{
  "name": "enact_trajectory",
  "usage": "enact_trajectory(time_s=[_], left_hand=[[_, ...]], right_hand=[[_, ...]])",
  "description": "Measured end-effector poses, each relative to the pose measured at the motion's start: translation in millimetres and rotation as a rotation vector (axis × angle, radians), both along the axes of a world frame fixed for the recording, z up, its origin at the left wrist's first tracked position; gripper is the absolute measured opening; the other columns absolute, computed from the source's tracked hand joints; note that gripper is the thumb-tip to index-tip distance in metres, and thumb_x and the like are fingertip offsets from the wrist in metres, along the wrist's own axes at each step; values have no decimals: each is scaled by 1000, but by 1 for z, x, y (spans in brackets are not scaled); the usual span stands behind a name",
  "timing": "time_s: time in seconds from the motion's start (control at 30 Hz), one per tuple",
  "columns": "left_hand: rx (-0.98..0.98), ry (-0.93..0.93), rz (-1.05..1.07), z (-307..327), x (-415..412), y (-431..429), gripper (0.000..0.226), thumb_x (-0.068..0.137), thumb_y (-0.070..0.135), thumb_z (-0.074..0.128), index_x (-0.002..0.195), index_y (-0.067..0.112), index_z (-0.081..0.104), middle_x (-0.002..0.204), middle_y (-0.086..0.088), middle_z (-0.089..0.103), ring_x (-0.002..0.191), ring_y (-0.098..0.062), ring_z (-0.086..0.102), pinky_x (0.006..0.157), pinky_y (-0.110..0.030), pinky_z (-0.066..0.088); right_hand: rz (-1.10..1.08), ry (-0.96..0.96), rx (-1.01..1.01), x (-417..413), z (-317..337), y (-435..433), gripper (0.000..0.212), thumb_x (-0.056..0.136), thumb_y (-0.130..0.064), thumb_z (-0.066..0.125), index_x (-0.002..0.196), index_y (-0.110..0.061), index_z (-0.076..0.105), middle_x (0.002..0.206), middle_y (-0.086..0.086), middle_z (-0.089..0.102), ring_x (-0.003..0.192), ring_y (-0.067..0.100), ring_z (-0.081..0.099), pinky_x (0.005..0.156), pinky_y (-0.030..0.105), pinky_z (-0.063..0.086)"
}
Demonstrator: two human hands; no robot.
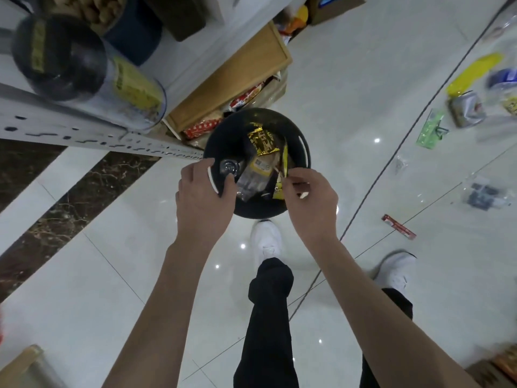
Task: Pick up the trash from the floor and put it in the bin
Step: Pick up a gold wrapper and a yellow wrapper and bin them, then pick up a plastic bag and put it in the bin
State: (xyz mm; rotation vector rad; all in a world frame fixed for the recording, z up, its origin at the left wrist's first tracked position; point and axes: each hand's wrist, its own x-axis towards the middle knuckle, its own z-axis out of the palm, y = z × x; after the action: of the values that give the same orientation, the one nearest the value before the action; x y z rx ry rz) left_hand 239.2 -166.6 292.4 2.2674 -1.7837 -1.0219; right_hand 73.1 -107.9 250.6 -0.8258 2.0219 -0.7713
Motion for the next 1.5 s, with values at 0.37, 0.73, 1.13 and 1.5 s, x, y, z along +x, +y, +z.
enact_trajectory(time_s=[0.37,0.73,1.13,1.5], left_hand=[[-5,99,-229,11,-181,32,49,96,40,58,138,19,49,141,-5,43,126,-21,48,106,-43,44],[2,187,-473,18,-422,139,51,97,41,56,143,21,46,140,1,46,129,-14,46,105,-32,39],[-71,139,-429,-68,-477,179,53,96,39,59,144,21,44,140,1,46,127,-15,48,108,-44,42],[-145,183,-476,-291,-467,177,58,95,26,63,145,9,41,140,-8,45,127,-22,49,107,-40,41]], right_hand=[[-327,49,-82,-192,27,76,26,91,-25,75,116,-25,68,113,-11,67,98,5,65,85,19,48],[-557,139,-12,-426,45,247,46,86,-33,80,127,-32,60,123,-15,57,105,-3,59,83,6,41],[-479,183,-47,-514,-46,314,49,83,-39,81,126,-35,59,121,-19,54,103,-11,57,84,7,39],[-382,229,-102,-519,-245,315,52,82,-38,83,128,-29,60,128,-11,61,103,2,63,88,12,43]])
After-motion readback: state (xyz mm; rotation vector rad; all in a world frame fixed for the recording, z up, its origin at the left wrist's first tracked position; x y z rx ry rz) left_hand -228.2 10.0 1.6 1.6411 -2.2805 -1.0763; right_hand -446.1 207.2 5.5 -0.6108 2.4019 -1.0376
